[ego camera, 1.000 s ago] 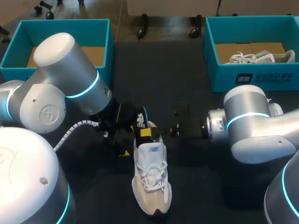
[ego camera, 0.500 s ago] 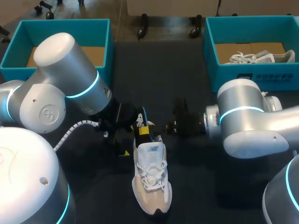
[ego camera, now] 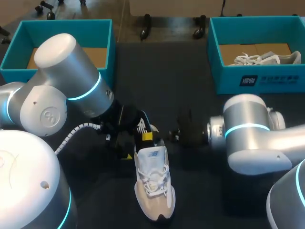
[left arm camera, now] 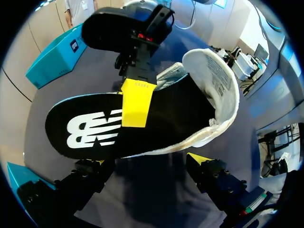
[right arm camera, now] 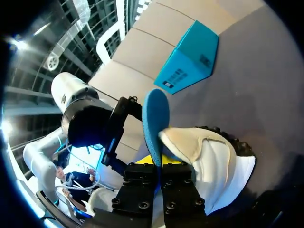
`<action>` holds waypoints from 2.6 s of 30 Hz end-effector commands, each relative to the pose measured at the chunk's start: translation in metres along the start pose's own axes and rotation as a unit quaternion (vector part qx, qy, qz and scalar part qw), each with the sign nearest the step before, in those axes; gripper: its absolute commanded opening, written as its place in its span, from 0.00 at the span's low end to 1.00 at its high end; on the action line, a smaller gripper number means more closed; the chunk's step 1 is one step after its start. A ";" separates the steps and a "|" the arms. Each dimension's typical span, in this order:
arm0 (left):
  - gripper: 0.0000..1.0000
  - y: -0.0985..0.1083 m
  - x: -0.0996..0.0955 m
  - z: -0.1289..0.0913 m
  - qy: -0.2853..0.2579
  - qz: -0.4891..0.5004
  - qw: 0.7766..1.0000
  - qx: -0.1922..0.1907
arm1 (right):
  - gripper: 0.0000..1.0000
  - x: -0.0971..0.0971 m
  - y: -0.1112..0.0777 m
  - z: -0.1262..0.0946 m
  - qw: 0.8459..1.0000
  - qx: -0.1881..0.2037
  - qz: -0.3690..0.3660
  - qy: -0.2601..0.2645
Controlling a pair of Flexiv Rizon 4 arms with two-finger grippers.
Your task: Take the shoe out of the shoebox, open the shoe tongue, remove and reinsert the insole, then place the shoe into the shoebox
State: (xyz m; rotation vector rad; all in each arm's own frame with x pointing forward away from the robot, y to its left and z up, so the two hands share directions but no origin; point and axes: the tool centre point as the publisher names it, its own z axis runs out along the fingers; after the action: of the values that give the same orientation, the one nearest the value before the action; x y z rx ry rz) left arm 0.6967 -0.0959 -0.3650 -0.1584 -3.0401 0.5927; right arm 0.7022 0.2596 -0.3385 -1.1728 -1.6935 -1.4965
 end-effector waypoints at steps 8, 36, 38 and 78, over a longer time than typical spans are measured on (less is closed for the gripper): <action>1.00 0.001 0.001 0.000 -0.001 0.001 1.000 0.000 | 0.00 -0.003 -0.009 -0.020 0.997 -0.001 -0.012 0.074; 1.00 0.001 0.001 0.000 -0.001 0.001 1.000 0.000 | 0.00 0.017 -0.005 -0.014 0.993 0.016 -0.065 0.101; 1.00 0.000 0.001 -0.004 0.000 0.003 1.000 0.004 | 0.00 0.019 -0.004 -0.012 0.992 0.019 -0.065 0.107; 1.00 0.018 0.013 -0.026 -0.013 -0.019 1.000 -0.006 | 0.46 0.027 0.001 -0.007 0.987 0.072 -0.092 0.111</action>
State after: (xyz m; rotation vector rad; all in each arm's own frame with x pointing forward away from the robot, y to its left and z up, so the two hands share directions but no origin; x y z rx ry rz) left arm 0.6884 -0.0711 -0.3466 -0.0929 -3.0655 0.5700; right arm 0.6907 0.2576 -0.3210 -0.7494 -1.7397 -1.5363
